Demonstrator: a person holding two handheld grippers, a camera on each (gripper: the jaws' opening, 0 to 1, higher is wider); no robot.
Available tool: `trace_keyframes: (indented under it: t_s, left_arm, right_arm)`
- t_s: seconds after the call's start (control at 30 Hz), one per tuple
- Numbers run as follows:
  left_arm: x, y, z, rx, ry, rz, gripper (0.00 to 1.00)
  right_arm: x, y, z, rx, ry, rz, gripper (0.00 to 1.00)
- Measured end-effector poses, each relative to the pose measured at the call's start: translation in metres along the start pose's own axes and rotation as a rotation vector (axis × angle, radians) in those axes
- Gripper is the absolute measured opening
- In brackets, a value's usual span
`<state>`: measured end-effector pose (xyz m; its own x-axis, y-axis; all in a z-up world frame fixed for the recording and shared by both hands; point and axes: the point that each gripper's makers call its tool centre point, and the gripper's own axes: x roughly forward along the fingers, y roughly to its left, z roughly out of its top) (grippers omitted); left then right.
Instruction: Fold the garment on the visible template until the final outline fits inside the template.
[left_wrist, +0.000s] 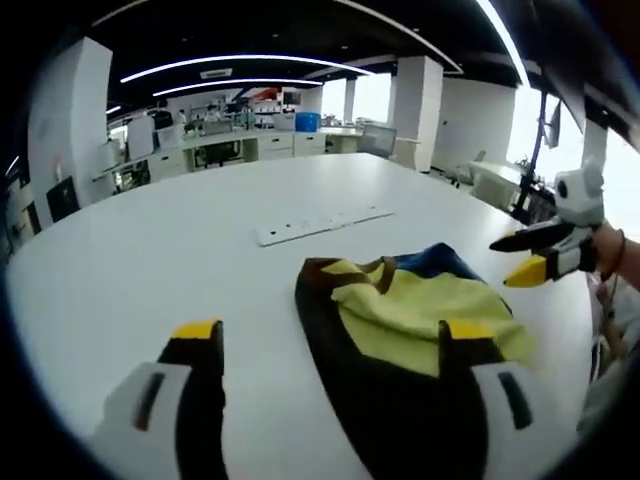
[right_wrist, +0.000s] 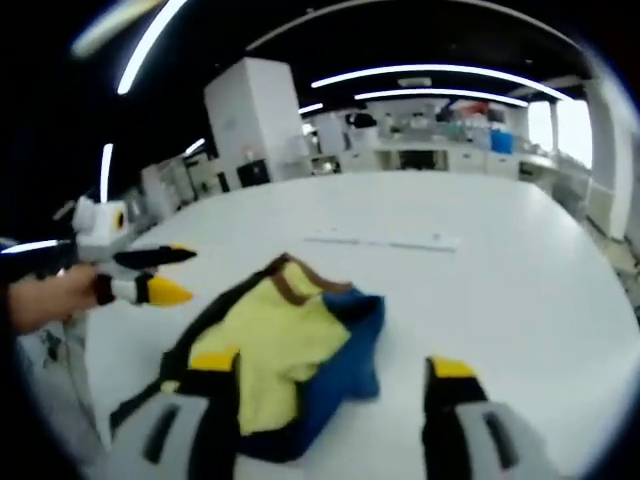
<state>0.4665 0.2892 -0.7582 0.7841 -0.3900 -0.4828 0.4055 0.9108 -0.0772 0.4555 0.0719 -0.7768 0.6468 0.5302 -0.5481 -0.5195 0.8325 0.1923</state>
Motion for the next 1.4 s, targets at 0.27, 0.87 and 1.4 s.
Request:
trace_keyframes:
  t_s: [0.27, 0.87, 1.4]
  left_arm:
    - [-0.024, -0.013, -0.012, 0.001, -0.008, -0.048, 0.92]
    - [-0.046, -0.029, -0.071, -0.007, 0.026, -0.04, 0.67]
    - [-0.041, -0.029, -0.11, -0.126, 0.093, -0.026, 0.37]
  right_arm:
    - [-0.014, 0.008, -0.018, 0.031, 0.0, 0.008, 0.77]
    - [-0.013, 0.019, -0.062, 0.055, 0.04, 0.004, 0.58]
    - [0.002, 0.033, -0.08, 0.071, 0.06, -0.013, 0.31]
